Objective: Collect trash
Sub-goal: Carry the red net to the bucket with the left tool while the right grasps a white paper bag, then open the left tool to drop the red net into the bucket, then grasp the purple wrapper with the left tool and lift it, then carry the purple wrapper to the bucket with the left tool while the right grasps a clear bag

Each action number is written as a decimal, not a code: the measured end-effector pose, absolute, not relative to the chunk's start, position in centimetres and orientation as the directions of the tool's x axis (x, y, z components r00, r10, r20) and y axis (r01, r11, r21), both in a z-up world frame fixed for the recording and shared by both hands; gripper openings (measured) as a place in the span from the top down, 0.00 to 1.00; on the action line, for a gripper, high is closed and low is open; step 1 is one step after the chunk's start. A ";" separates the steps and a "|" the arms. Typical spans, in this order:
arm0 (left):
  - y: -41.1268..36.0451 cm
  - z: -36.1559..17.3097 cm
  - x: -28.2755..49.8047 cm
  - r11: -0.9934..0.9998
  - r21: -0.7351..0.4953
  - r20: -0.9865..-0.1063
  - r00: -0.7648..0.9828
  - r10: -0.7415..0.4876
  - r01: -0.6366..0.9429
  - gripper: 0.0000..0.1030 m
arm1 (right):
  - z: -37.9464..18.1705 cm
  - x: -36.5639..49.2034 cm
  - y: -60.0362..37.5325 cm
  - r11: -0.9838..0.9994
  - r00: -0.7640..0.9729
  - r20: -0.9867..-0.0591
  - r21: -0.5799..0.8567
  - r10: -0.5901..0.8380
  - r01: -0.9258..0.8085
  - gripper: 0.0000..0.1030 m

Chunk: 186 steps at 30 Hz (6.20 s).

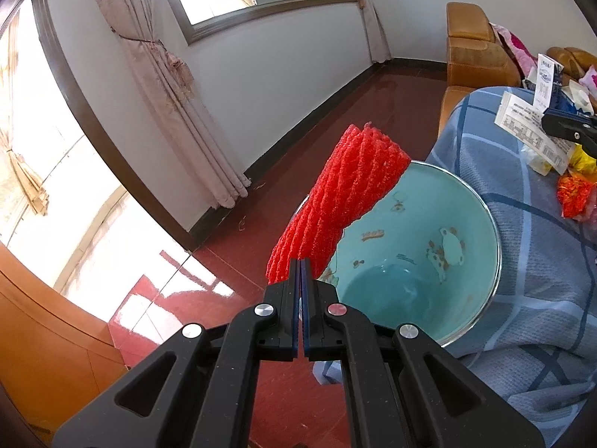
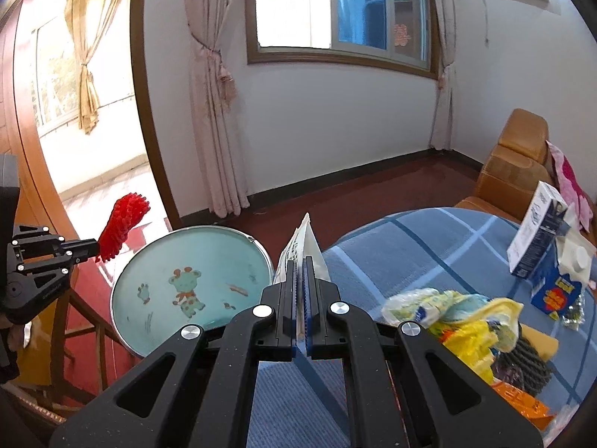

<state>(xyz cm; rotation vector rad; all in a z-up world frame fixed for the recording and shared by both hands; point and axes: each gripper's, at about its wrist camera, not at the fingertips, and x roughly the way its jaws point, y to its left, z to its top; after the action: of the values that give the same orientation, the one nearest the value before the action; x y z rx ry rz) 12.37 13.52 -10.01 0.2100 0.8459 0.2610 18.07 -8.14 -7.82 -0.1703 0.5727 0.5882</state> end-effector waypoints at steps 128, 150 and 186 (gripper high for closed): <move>-15.1 -8.1 5.1 0.799 0.073 -0.717 0.589 -0.374 0.597 0.96 | -14.7 0.5 -44.2 0.966 0.811 -0.584 0.187 -0.039 0.181 0.31; -2.9 -9.5 10.7 0.932 0.106 -0.751 0.642 -0.153 0.346 0.96 | -14.5 17.0 -41.3 0.984 0.672 -0.719 0.107 0.177 -0.144 0.57; 8.0 -10.9 12.0 0.978 0.198 -0.754 0.648 0.110 0.065 0.96 | -6.9 16.8 -22.9 0.968 0.781 -0.572 0.141 0.252 -0.209 0.91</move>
<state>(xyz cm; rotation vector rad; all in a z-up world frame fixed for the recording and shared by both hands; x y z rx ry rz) 11.96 8.01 -10.93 0.2157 0.8678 0.0258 16.84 -22.91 -6.91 0.0714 0.6274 0.2495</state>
